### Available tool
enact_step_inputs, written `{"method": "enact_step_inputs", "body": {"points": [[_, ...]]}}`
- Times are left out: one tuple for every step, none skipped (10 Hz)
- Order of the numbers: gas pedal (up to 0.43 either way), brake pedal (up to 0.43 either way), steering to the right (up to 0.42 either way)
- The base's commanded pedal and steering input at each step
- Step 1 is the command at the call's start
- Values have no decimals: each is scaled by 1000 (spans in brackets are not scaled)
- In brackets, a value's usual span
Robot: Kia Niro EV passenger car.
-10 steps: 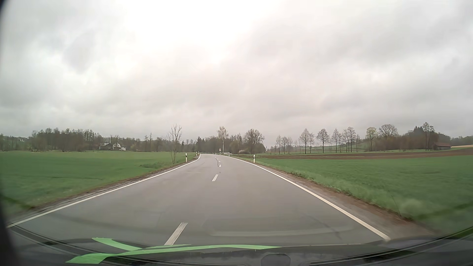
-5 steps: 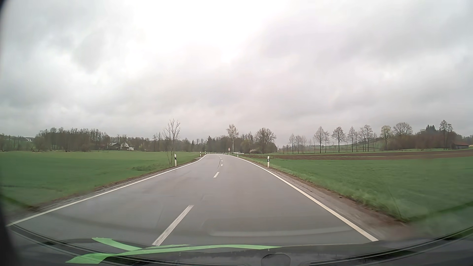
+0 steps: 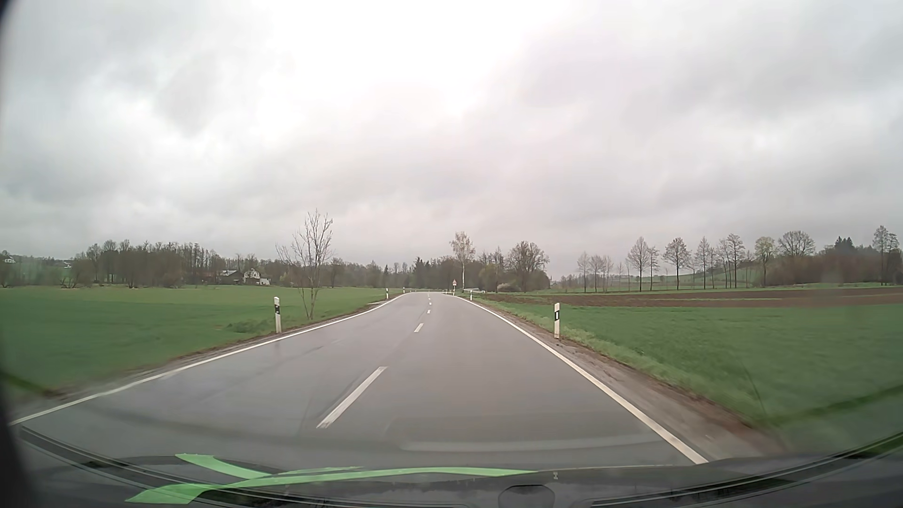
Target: Follow the waypoints while adhering to traffic rules and regulations
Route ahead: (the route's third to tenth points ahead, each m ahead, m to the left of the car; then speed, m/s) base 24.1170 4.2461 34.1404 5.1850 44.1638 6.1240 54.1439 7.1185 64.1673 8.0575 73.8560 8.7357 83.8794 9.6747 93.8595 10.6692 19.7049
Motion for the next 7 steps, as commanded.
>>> {"method": "enact_step_inputs", "body": {"points": [[189,0,-17],[177,0,-17],[169,0,-17],[157,0,-17],[157,0,-17],[157,0,-17],[169,0,-17]]}}
